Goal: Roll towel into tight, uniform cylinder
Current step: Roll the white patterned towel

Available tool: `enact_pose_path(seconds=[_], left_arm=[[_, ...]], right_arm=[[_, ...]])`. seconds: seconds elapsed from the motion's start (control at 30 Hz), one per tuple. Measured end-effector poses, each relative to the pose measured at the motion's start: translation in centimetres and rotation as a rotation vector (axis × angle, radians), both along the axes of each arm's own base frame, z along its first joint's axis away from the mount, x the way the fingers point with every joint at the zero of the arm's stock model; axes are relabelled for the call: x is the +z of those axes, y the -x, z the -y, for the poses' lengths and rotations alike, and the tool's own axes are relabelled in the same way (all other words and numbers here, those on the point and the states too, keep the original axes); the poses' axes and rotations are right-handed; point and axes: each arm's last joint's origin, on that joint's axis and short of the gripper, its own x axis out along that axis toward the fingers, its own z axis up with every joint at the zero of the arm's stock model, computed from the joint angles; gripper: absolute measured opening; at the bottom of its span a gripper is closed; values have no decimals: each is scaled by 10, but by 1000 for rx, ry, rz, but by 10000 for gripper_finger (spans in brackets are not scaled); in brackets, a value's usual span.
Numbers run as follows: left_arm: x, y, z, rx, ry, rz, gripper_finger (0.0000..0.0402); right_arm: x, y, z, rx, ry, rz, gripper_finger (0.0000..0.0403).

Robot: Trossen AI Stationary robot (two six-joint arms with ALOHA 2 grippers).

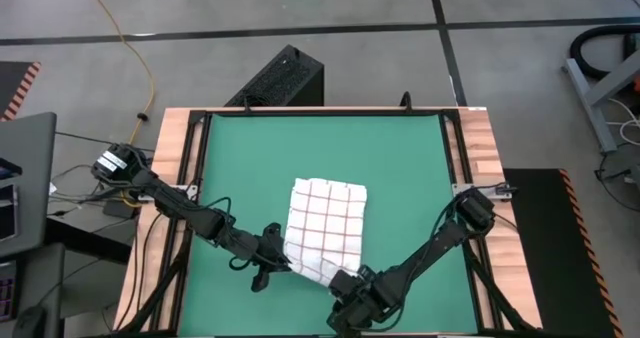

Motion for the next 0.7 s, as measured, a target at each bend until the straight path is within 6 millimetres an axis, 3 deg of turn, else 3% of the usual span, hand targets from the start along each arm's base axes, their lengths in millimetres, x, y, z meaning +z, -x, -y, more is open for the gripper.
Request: enact_pose_path(seconds=[0.17,0.4,0.7], left_arm=[[0,0,0,1,0,0,41],[0,0,0,2,-2,-2,41],[-2,1,-1,2,-15,-22,41]], right_arm=[[24,4,-6,99,55,3,214],[3,10,6,118,159,-116,214],[5,3,10,124,173,-83,214]])
